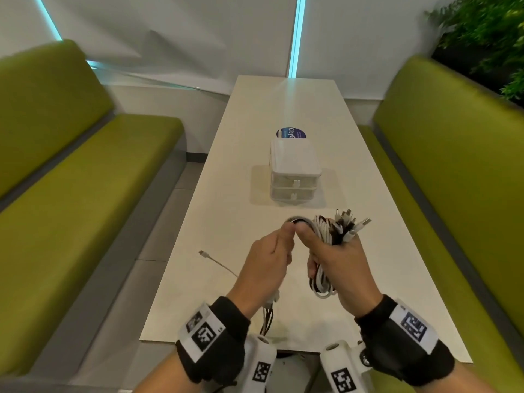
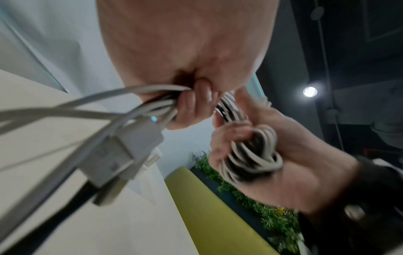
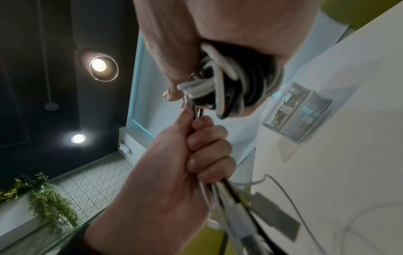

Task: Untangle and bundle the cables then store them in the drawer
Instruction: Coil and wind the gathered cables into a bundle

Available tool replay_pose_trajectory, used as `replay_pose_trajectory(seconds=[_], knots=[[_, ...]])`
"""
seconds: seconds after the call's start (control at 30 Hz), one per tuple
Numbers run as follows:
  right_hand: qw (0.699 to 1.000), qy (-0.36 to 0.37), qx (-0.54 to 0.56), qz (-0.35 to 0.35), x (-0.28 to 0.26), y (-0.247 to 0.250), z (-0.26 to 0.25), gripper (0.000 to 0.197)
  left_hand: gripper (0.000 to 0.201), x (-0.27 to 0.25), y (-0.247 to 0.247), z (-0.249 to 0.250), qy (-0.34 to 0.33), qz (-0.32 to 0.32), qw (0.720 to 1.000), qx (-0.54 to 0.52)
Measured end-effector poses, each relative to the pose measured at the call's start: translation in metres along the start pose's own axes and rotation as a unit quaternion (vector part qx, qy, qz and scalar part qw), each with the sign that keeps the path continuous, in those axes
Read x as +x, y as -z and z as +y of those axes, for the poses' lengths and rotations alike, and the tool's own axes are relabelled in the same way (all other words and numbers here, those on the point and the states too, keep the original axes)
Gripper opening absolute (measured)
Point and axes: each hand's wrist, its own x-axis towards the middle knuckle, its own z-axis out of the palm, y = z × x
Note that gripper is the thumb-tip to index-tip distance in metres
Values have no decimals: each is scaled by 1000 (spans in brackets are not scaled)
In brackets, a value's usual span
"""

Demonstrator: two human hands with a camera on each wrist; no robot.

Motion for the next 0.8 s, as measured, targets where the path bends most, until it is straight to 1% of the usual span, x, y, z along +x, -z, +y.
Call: replay_pose_trajectory(seconds=[0.07,0.1,0.13,0.17,0.23,0.27,0.3,0.33,0.37,0.4,0.47,0.5,0.53,0.57,0.6,0.63,0.67,0.7,0.73,0.8], knots=[[999,10,-9,32,2,-5,1,64,50,-5,-10,-3,-5,15,1000,11],[999,16,-16,41,3,-7,0,70,48,-8,-14,-2,-8,15,1000,6],[999,21,-18,44,2,-8,-2,72,45,-10,-16,-1,-11,13,1000,1],[999,23,-18,43,2,-9,-4,70,43,-11,-18,-1,-17,8,1000,2],[999,18,-12,42,1,-10,-6,59,45,-12,-19,1,-16,-6,1000,-21],[999,15,-11,39,1,-9,-5,51,55,-12,-18,2,-1,-16,999,-41],[999,12,-14,41,1,-9,-4,45,71,-12,-18,0,14,-25,998,-49],[999,5,-19,41,0,-8,-2,41,79,-13,-19,-2,18,-33,998,-48],[999,-9,-14,38,1,-7,1,39,84,-13,-19,-2,10,-44,998,-38],[999,-29,2,32,1,-7,3,38,84,-14,-19,2,-3,-60,998,-13],[997,-66,36,11,1,-4,8,39,81,-15,-19,12,-31,-90,993,69],[996,-78,47,-4,1,-3,11,44,77,-14,-20,15,-48,-101,987,119],[995,-83,61,-14,1,-4,11,58,67,-14,-20,17,-64,-109,976,176],[994,-79,73,-19,1,-3,12,81,56,-13,-21,19,-75,-113,964,229],[993,-74,86,-19,0,-3,11,98,51,-14,-22,22,-79,-117,953,268],[993,-67,99,-24,-1,-4,9,106,52,-14,-22,24,-83,-119,943,300],[991,-60,113,-32,-1,-5,8,105,56,-15,-23,24,-87,-116,934,325],[989,-58,131,-34,-2,-7,6,96,61,-15,-24,23,-91,-110,927,346],[987,-61,147,-27,-1,-9,5,83,65,-15,-25,22,-95,-108,921,362],[984,-72,160,-18,0,-7,10,70,71,-15,-27,19,-107,-103,912,382]])
